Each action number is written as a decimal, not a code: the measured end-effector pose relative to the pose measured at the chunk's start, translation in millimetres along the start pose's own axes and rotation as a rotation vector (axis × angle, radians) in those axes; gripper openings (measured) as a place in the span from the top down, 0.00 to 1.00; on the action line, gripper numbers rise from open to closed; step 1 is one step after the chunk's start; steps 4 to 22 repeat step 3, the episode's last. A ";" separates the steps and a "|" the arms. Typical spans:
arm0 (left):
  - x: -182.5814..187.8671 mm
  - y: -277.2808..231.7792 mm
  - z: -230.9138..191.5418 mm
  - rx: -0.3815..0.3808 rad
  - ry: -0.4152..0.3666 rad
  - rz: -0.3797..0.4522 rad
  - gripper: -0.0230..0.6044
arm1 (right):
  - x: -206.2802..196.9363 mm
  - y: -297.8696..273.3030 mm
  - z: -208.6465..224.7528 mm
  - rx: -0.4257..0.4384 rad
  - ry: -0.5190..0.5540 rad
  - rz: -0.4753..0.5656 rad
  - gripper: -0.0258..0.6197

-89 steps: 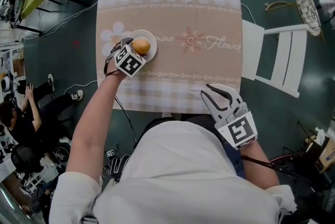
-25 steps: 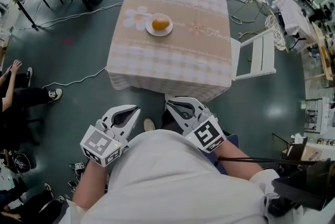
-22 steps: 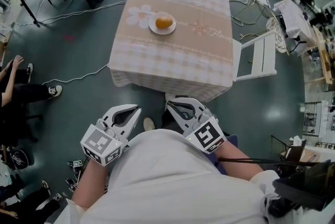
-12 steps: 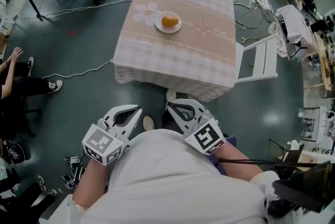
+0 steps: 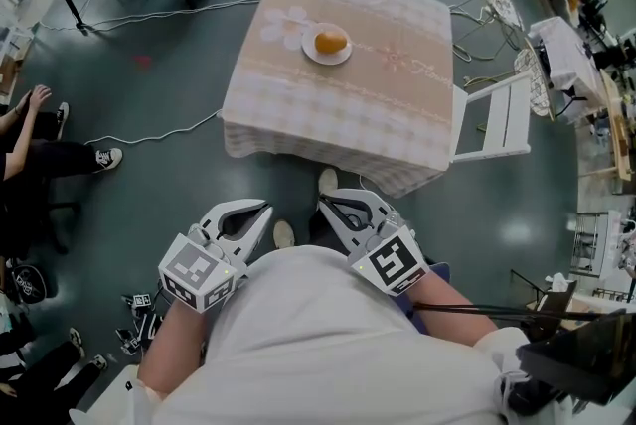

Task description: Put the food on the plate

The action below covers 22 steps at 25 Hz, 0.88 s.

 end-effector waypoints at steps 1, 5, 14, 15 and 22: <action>-0.3 -0.6 -0.3 -0.002 0.000 0.001 0.95 | -0.7 -0.5 0.6 -0.002 0.000 -0.002 0.94; -0.8 -1.8 -0.8 -0.004 -0.002 0.001 0.95 | -2.0 -1.5 1.6 -0.005 0.002 -0.005 0.94; -0.8 -1.8 -0.8 -0.004 -0.002 0.001 0.95 | -2.0 -1.5 1.6 -0.005 0.002 -0.005 0.94; -0.8 -1.8 -0.8 -0.004 -0.002 0.001 0.95 | -2.0 -1.5 1.6 -0.005 0.002 -0.005 0.94; -0.8 -1.8 -0.8 -0.004 -0.002 0.001 0.95 | -2.0 -1.5 1.6 -0.005 0.002 -0.005 0.94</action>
Point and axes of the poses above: the fingertips, and each gripper's own axes: y backward along the fingers, z to its right, x out of its top, the point moved 6 cm from there along y, backward along the fingers, and after that the axes turned 2 degrees about -z, right-handed, at the moved point
